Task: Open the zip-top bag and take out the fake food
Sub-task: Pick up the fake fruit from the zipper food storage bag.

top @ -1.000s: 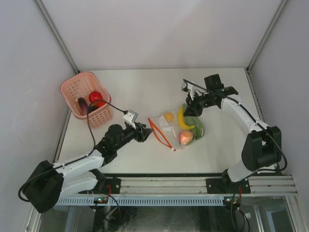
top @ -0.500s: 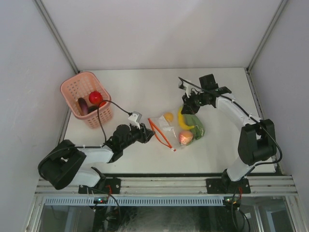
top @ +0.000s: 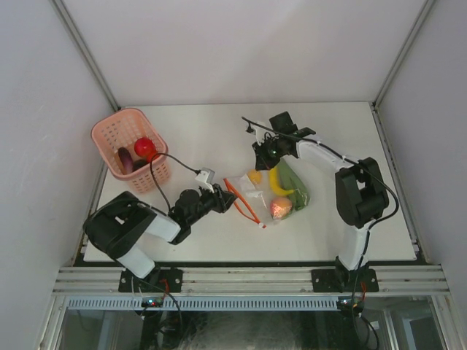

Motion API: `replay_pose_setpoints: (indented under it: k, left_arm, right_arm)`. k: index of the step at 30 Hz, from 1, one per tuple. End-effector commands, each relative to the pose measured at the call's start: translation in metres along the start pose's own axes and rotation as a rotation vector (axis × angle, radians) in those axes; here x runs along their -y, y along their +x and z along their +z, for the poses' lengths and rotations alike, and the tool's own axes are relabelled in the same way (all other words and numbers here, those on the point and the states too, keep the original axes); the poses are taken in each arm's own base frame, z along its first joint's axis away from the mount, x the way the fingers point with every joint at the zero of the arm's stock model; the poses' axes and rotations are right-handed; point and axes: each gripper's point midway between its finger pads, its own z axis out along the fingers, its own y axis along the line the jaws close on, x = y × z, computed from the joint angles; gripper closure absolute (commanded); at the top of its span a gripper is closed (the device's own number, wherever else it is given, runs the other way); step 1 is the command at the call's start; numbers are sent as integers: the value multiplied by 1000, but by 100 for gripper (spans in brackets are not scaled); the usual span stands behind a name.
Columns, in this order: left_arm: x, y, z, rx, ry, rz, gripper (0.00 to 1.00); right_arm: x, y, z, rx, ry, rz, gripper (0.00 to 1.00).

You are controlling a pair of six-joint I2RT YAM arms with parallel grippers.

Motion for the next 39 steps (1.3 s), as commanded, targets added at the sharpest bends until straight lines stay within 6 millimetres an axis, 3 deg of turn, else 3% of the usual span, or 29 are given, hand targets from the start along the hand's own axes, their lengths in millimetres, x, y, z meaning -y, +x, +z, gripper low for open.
replay_pose_setpoints:
  k: [1, 13, 21, 34, 39]
  left_arm:
    - [7, -13, 4, 81, 29, -26, 68]
    - [4, -4, 27, 63, 3, -63, 68]
    - [-1, 0, 40, 56, -21, -72, 64]
    - [-8, 4, 57, 21, -71, -49, 38]
    - [-4, 6, 61, 13, -86, -25, 23]
  right_arm:
    - [20, -41, 0, 77, 92, -8, 100]
    - [31, -20, 22, -6, 95, 29, 100]
    - [25, -4, 33, -57, 41, 46, 100]
    - [7, 0, 36, -73, -40, 35, 100]
    - [3, 2, 37, -84, -63, 41, 100]
